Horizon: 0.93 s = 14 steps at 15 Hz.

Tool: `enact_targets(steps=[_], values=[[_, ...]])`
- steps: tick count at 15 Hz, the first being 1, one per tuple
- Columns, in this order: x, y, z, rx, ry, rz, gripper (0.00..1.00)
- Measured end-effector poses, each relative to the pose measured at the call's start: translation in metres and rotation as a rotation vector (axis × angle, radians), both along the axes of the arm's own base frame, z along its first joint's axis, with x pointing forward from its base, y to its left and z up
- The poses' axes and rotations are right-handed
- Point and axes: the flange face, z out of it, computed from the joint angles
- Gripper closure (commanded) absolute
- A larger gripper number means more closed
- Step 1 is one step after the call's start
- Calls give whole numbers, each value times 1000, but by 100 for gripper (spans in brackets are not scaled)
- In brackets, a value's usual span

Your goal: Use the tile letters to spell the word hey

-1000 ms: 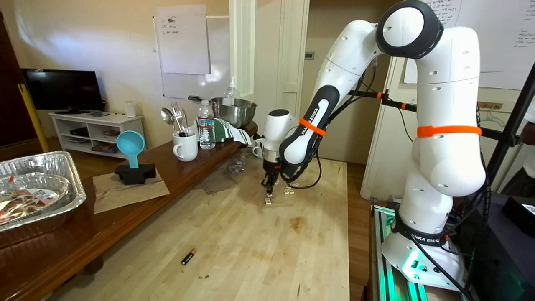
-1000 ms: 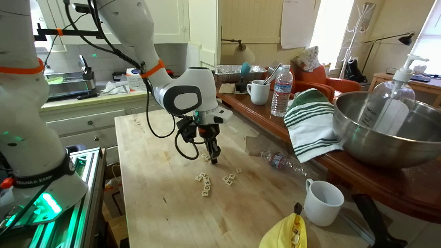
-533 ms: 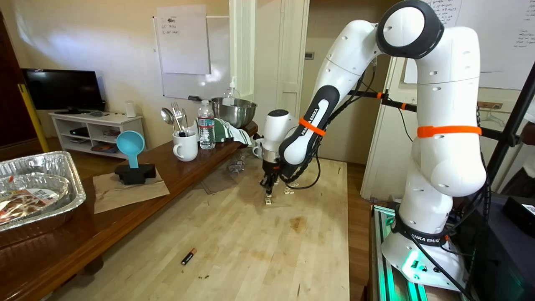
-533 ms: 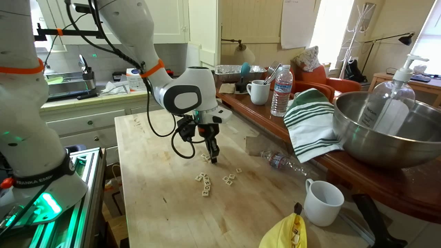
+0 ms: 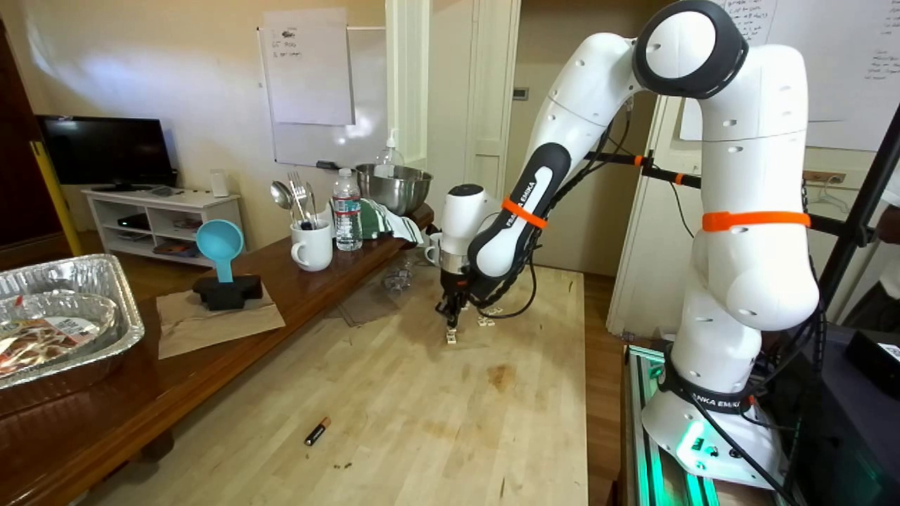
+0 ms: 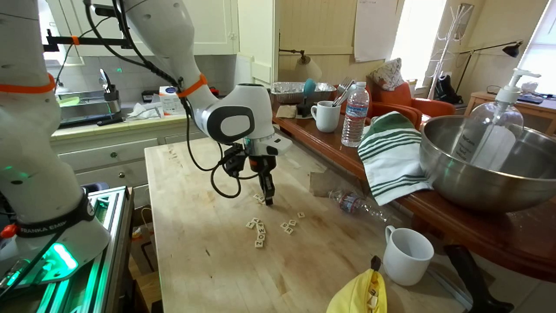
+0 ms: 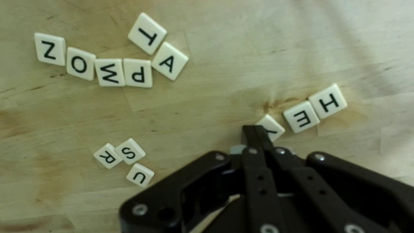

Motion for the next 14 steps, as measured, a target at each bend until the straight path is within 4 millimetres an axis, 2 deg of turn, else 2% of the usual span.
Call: enact_targets(steps=[14], values=[[2, 5, 0, 3, 16, -112, 100]])
